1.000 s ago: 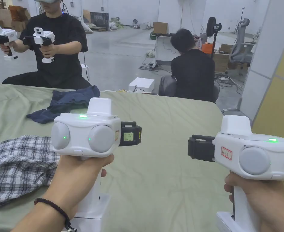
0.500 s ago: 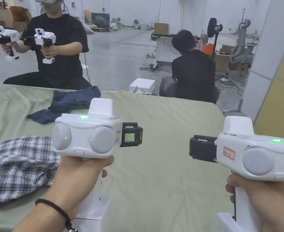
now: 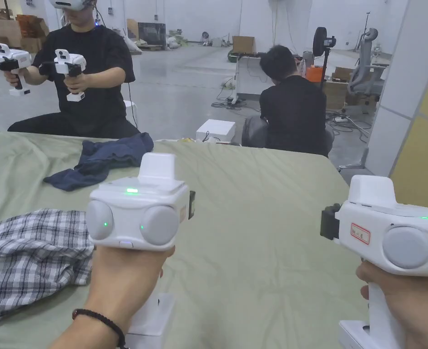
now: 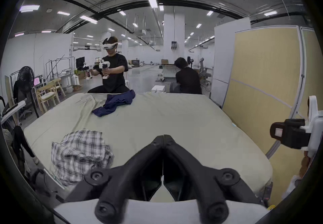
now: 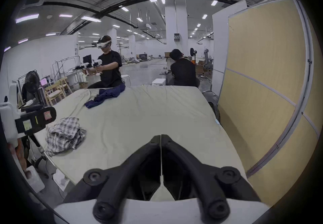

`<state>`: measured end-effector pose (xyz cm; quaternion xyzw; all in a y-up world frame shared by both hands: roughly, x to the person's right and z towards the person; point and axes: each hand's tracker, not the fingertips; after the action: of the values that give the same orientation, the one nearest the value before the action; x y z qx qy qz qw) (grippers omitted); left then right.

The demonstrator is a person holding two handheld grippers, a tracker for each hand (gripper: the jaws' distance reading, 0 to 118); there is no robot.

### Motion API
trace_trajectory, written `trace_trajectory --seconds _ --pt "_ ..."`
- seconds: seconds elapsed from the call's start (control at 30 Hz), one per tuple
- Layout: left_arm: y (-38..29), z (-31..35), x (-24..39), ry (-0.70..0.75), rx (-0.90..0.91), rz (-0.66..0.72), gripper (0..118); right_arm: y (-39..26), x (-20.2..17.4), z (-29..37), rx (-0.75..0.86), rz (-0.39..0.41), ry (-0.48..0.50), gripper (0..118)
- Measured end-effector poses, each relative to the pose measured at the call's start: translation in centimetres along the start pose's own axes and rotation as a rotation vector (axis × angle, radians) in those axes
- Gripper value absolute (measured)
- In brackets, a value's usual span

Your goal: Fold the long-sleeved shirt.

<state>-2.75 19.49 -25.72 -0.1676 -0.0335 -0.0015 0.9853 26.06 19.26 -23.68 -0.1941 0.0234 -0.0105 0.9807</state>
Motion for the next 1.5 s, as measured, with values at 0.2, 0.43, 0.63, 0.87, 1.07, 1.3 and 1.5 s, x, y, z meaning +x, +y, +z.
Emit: trace_trajectory --seconds 0.2,0.43,0.63,0.87,1.07,1.3,1.5 --pt "-1.2 -2.1 1.2 -0.049 -0.025 -0.015 0 -0.6 0.5 -0.4 0.02 0.047 -0.068 0" --pt "-0.9 -2.5 -2.2 0.04 -0.012 0.005 0 -0.8 -3.0 -3.2 -0.019 0.062 0.026 0" --pt "-0.7 0.3 -10.7 0.236 -0.001 0.046 0 1.5 -13.1 -6.4 -0.002 0.135 0.227 0" --pt "-1.4 7.2 -22.2 0.478 -0.002 0.142 0 3.6 -27.5 -6.9 0.012 0.171 0.563 0" --pt "-2.9 7.1 -25.9 0.497 -0.081 0.152 0 2.4 -33.3 -8.5 -0.061 0.178 0.65 0" --pt "-10.4 1.2 -27.9 0.406 -0.318 0.25 0 -3.0 -35.1 -13.0 -0.2 0.232 0.621 0" --pt "-12.2 -1.6 -29.2 0.398 -0.352 0.297 0 -5.1 -35.6 -15.9 -0.26 0.254 0.605 0"
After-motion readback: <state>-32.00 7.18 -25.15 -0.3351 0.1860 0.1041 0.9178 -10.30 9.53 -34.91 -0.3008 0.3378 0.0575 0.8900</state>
